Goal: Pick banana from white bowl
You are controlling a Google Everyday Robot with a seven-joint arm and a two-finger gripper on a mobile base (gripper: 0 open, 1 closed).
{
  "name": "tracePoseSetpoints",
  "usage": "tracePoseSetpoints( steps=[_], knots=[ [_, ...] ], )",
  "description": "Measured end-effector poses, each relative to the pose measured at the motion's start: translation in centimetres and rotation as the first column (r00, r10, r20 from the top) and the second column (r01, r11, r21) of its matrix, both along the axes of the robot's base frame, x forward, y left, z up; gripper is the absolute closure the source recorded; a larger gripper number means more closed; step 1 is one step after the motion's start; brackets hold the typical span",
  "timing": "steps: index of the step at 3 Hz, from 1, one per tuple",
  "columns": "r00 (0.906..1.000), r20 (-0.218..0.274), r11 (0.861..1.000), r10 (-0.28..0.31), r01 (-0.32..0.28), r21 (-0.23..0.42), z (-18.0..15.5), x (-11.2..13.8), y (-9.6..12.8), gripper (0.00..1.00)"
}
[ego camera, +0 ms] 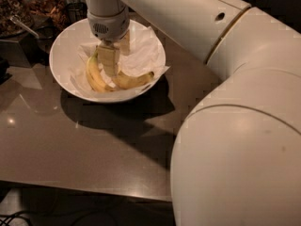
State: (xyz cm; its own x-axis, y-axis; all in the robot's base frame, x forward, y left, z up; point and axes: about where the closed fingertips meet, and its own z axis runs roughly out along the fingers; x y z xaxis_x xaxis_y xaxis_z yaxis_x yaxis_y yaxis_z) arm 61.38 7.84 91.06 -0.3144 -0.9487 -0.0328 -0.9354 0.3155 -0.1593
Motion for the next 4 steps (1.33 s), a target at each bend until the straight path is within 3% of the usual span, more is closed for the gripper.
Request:
tracePoseSetpoints(
  steps=[1,2,4],
  knots=[
    [0.9992,-0.038,1.000,0.013,-0.013,0.024,-0.8,0.6,0.1,0.48],
    [0.9979,-0.061,0.999,0.023,-0.020,0.039,-1.4,1.3,0.1,0.38],
    [0.9916,-0.129,0.996,0.009,0.003,0.091,-3.0,2.2,-0.6,0.34]
  ],
)
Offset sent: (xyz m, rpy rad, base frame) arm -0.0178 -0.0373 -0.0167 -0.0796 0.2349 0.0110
